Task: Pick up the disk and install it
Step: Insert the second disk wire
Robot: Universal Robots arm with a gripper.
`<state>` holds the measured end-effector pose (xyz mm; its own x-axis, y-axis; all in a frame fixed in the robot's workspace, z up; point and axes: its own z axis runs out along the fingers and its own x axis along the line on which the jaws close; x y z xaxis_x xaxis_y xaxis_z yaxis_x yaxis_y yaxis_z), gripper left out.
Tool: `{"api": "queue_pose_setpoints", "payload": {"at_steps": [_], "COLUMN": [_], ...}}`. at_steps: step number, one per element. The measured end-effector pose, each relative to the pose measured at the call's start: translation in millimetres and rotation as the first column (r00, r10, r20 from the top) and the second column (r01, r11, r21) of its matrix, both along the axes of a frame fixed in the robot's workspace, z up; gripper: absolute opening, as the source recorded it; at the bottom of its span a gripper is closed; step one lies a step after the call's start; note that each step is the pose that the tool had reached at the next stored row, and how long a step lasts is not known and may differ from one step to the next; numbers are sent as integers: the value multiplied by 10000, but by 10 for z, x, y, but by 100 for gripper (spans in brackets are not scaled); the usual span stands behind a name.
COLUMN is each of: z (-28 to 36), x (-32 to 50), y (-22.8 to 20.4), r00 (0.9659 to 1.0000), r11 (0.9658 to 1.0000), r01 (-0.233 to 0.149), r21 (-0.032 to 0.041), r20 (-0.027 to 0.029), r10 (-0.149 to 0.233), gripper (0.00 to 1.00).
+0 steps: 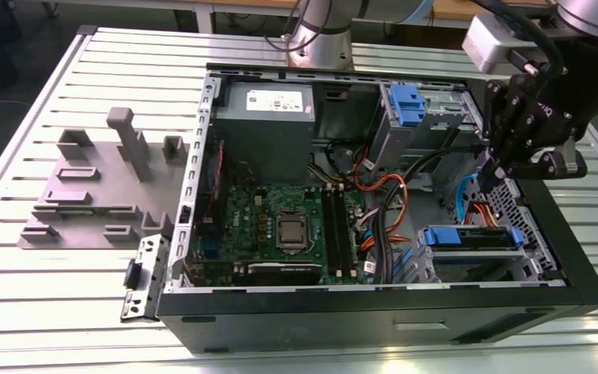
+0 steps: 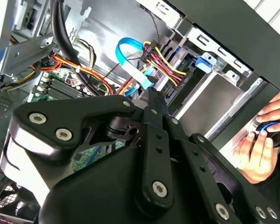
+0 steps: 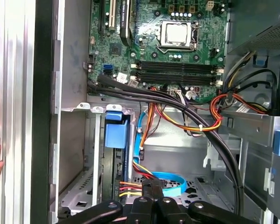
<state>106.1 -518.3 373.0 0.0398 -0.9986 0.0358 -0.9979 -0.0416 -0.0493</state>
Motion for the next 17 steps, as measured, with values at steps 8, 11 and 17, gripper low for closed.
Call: {"api": "queue_pose_setpoints", "payload": {"at_steps": [8,11,17], "z": [-25,-41,-58], "x": [0,0,0], "y": [24,26,26], "r00": [10000,10000,10000], "r11": [10000,10000,10000], "r01": [0,0,1], "r21": [-3,-5,-5], "r20": [0,0,0], "r10": [0,0,-1], "gripper": [11,11,11]}}
